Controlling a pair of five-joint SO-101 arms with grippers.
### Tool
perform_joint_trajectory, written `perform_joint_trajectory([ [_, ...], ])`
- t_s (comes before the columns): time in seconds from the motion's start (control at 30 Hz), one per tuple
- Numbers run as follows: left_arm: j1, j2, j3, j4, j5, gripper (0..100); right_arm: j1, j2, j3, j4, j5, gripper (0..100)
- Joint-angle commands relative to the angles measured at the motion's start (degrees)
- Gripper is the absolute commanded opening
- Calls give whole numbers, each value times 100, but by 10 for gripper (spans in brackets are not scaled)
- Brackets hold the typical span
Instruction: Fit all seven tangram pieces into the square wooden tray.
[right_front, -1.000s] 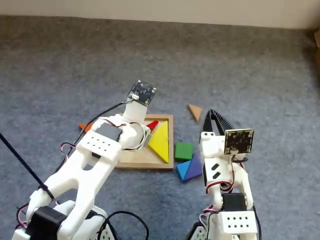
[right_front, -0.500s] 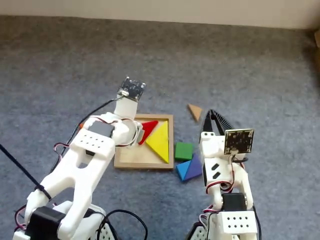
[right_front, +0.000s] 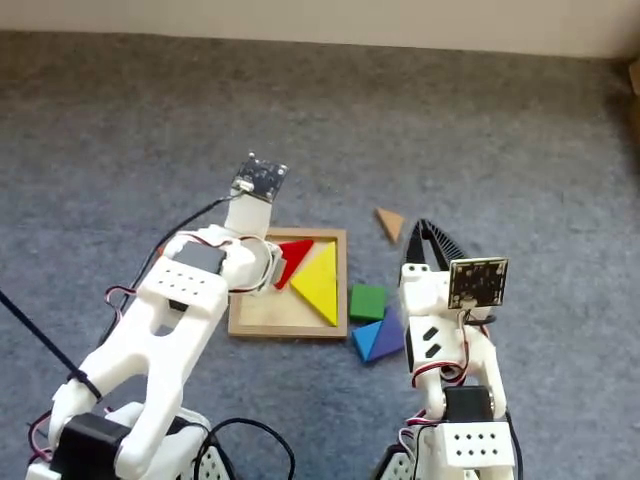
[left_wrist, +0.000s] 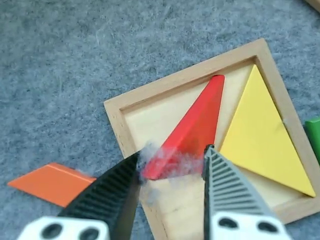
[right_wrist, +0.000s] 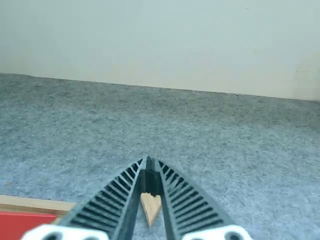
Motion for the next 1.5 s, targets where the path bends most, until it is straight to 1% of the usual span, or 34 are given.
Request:
perform_joint_trajectory([
  [0.0, -224, -198, -48, -132, -18, 193, 40, -110, 136, -215, 62, 11],
  [0.1, -207, -145, -13, -378, -9, 193, 40, -110, 136, -215, 62, 11],
  [0.17, -154, -145, -13, -387, 0, 193, 40, -110, 136, -215, 62, 11],
  [0.3, -92, -145, -13, -396, 369, 193, 40, -110, 136, -215, 62, 11],
  [0.43, -92, -145, -13, -396, 360, 194, 40, -110, 136, -215, 62, 11],
  [0.67, -409, -198, -31, -237, 334, 190, 40, -110, 136, -215, 62, 11],
  [0.7, -453, -198, -31, -237, 308, 190, 40, -110, 136, -215, 62, 11],
  [0.9, -734, -145, -4, -123, -466, 189, 40, -110, 136, -215, 62, 11],
  [1.0, -725, -145, 40, 9, -571, 185, 40, -110, 136, -215, 62, 11],
  [1.17, -752, -145, 40, 88, -580, 86, 40, -110, 136, -215, 62, 11],
  [1.37, -752, -84, -4, 290, -589, 75, 40, -110, 127, -215, 62, 11],
  [1.47, -752, 365, -295, 387, -589, 47, 40, -110, 127, -215, 62, 11],
])
